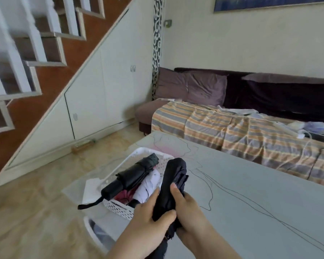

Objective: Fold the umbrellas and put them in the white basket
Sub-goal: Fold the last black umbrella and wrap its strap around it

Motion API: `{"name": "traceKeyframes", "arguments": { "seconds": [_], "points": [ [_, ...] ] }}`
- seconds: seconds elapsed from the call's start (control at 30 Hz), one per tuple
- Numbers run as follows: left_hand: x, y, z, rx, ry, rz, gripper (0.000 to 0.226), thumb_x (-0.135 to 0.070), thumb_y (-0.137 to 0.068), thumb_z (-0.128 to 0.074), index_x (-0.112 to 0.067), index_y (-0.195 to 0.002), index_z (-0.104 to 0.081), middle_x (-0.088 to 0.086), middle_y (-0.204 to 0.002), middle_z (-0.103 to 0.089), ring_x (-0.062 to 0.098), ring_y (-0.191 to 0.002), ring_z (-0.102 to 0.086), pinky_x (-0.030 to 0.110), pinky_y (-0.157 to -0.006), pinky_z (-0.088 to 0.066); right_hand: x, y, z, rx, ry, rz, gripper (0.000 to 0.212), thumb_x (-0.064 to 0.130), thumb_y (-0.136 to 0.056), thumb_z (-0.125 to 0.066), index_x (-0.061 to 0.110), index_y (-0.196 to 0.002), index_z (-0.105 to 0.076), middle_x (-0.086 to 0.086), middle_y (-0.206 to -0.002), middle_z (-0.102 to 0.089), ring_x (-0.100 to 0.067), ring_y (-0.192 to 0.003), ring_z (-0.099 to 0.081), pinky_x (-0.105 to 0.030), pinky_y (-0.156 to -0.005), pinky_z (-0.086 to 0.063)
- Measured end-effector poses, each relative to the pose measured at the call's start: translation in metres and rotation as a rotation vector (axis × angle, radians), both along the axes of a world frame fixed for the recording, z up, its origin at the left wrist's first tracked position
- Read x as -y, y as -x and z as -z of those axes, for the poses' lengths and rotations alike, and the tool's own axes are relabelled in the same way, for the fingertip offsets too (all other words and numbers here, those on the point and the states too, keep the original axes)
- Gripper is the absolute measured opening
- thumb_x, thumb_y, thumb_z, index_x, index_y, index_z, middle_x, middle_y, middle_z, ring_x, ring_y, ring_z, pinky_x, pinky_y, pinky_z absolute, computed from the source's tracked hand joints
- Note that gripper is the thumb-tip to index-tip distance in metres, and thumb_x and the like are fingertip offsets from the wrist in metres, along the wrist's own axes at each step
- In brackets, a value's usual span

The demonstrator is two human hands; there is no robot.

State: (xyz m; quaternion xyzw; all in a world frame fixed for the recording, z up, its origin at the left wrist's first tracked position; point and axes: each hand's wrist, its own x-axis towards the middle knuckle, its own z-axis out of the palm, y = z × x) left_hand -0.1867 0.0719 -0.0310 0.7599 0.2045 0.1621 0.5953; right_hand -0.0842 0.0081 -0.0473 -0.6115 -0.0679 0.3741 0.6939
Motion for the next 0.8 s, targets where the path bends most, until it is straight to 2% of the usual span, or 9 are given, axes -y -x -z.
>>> {"name": "traceKeyframes", "arguments": {
  "seconds": [0.07,0.1,0.2,0.3,0.4,0.47,0.53,0.63,0.8],
  "points": [
    [-0.018,0.012,0.001,-0.047,-0.018,0.005,0.056,-0.03,-0.084,-0.065,-0.05,-0.121,-0.03,-0.039,-0.087,-0.06,-0.025,-0.073,-0.055,0.0,-0.066,-0.041,-0.024,-0.005,-0.01,-0.042,-0.039,0.045,0.034,0.033,-0.101,-0.046,0.002,-0.111,-0.057,-0.018,-0.104,-0.07,-0.031,-0.092,-0.07,-0.041,-0.078,-0.058],
    [-0.026,0.016,-0.001,-0.089,-0.062,0.034,0.06,-0.034,-0.08,-0.067,-0.048,-0.125,-0.03,-0.043,-0.09,-0.06,-0.022,-0.082,-0.057,0.003,-0.074,-0.044,-0.037,-0.009,-0.012,-0.046,-0.045,0.057,0.033,0.032,-0.101,-0.045,0.002,-0.109,-0.057,-0.018,-0.103,-0.069,-0.03,-0.093,-0.069,-0.039,-0.077,-0.057],
    [-0.052,0.012,0.007,-0.161,-0.329,-0.027,0.065,-0.039,-0.07,-0.06,-0.039,-0.133,-0.042,-0.024,-0.114,-0.062,-0.002,-0.114,-0.055,0.014,-0.094,-0.041,-0.071,-0.014,-0.014,-0.067,-0.02,0.063,0.027,0.024,-0.103,-0.039,0.004,-0.113,-0.056,-0.016,-0.107,-0.067,-0.029,-0.099,-0.065,-0.039,-0.086,-0.054],
    [-0.076,-0.001,0.01,-0.232,-0.486,-0.121,0.048,-0.016,-0.085,-0.055,-0.035,-0.128,-0.046,-0.014,-0.115,-0.062,-0.002,-0.103,-0.055,0.004,-0.077,-0.037,-0.089,-0.019,-0.006,0.078,0.142,-0.039,0.021,0.013,-0.096,-0.039,0.012,-0.11,-0.055,-0.012,-0.103,-0.064,-0.025,-0.098,-0.061,-0.037,-0.09,-0.051],
    [-0.093,-0.019,0.018,-0.295,-0.588,-0.099,0.034,-0.018,-0.088,-0.049,-0.03,-0.119,-0.054,-0.013,-0.094,-0.068,-0.003,-0.08,-0.06,0.008,-0.07,-0.046,-0.084,-0.02,-0.002,0.354,0.388,-0.141,0.014,0.015,-0.096,-0.04,0.015,-0.092,-0.053,0.002,-0.078,-0.049,-0.012,-0.071,-0.048,-0.021,-0.065,-0.042],
    [-0.094,-0.032,0.023,-0.362,-0.64,-0.094,0.026,-0.023,-0.09,-0.05,-0.025,-0.116,-0.054,-0.007,-0.092,-0.069,0.006,-0.081,-0.064,0.023,-0.075,-0.052,-0.074,-0.018,-0.002,0.674,0.61,-0.312,0.02,0.011,-0.098,-0.037,0.011,-0.108,-0.054,0.001,-0.09,-0.052,-0.018,-0.088,-0.054,-0.025,-0.078,-0.043],
    [-0.09,-0.043,0.025,-0.399,-0.711,-0.132,0.024,-0.028,-0.091,-0.054,-0.019,-0.114,-0.052,-0.001,-0.1,-0.066,0.013,-0.09,-0.064,0.027,-0.078,-0.051,-0.064,-0.013,0.0,0.943,0.805,-0.428,0.022,0.005,-0.095,-0.036,0.02,-0.108,-0.045,-0.002,-0.104,-0.052,-0.024,-0.108,-0.053,-0.027,-0.087,-0.041],
    [-0.086,-0.049,0.031,-0.416,-0.839,-0.203,0.023,-0.035,-0.091,-0.057,-0.017,-0.104,-0.047,0.0,-0.107,-0.045,0.017,-0.103,-0.054,0.022,-0.084,-0.044,-0.051,-0.01,0.012,0.994,0.738,-0.412,0.022,0.002,-0.09,-0.037,0.02,-0.102,-0.042,0.006,-0.089,-0.044,-0.017,-0.091,-0.049,-0.024,-0.077,-0.04],
    [-0.077,-0.047,0.043,-0.378,-0.86,-0.313,0.023,-0.037,-0.093,-0.053,-0.017,-0.091,-0.043,-0.002,-0.095,-0.041,0.013,-0.092,-0.044,0.018,-0.071,-0.033,-0.041,-0.002,0.015,0.986,0.692,-0.46,0.035,0.005,-0.094,-0.037,0.014,-0.128,-0.045,0.0,-0.104,-0.051,-0.018,-0.088,-0.05,-0.018,-0.075,-0.042]
  ]
}}
